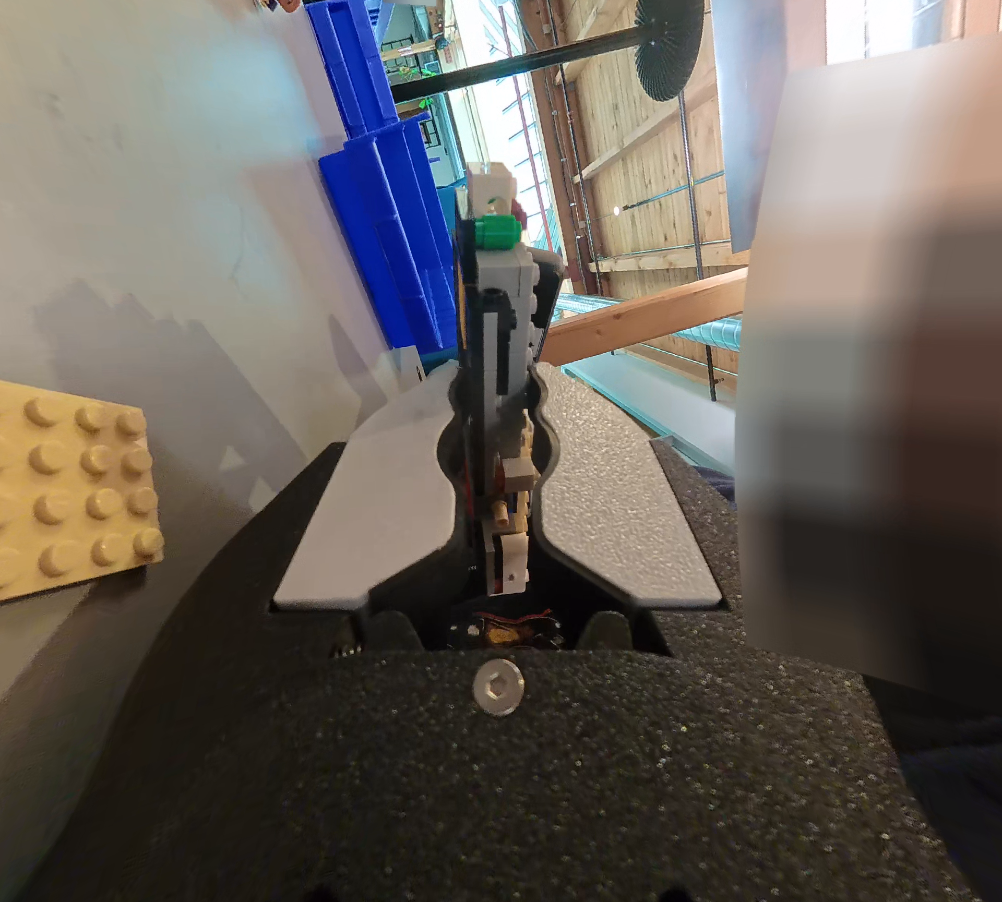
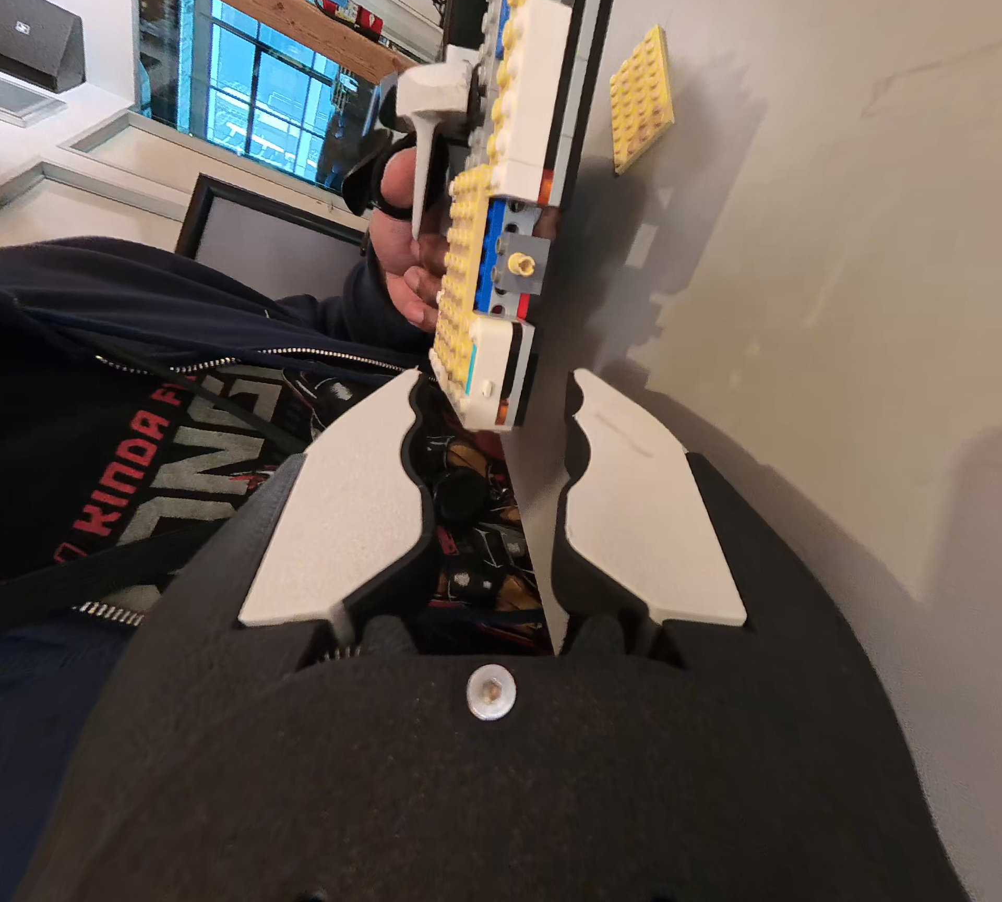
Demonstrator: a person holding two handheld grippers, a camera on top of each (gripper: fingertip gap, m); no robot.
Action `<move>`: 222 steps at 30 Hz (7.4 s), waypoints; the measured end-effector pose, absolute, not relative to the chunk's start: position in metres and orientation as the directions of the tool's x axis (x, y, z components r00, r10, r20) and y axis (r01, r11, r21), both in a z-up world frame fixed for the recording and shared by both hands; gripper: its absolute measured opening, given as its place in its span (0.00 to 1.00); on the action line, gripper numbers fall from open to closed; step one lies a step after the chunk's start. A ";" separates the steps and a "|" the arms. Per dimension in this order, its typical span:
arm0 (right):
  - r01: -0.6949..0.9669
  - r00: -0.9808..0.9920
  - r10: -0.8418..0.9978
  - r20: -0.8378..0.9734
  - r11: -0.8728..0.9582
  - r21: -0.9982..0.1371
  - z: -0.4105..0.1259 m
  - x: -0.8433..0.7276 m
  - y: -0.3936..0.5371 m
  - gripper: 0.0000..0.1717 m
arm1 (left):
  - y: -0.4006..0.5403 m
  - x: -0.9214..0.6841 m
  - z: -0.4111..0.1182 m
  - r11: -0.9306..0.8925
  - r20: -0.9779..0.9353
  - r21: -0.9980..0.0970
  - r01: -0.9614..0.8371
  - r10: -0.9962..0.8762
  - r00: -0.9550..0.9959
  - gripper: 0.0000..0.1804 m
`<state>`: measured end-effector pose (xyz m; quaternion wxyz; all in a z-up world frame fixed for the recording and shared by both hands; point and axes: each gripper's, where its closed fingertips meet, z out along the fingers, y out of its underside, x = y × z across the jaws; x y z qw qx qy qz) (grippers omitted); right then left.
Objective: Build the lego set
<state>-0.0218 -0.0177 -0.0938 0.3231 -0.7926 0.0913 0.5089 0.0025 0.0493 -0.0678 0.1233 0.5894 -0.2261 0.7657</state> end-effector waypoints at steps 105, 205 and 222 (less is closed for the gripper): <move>-0.605 0.307 0.155 -0.939 -0.729 -0.318 -0.098 -0.039 -0.007 0.18 | 0.032 0.004 -0.081 -0.836 0.975 -0.211 -0.506 -0.140 -0.175 0.13; -0.187 0.780 0.417 -0.466 -0.556 -0.810 -0.073 -0.008 0.010 0.29 | 0.048 0.015 -0.083 -0.921 0.988 -0.068 -0.385 -0.008 -0.155 0.13; 0.314 0.860 0.510 0.018 -0.502 -0.806 -0.075 0.014 0.029 0.44 | 0.052 0.030 -0.091 -0.907 0.996 -0.064 -0.417 -0.031 -0.086 0.14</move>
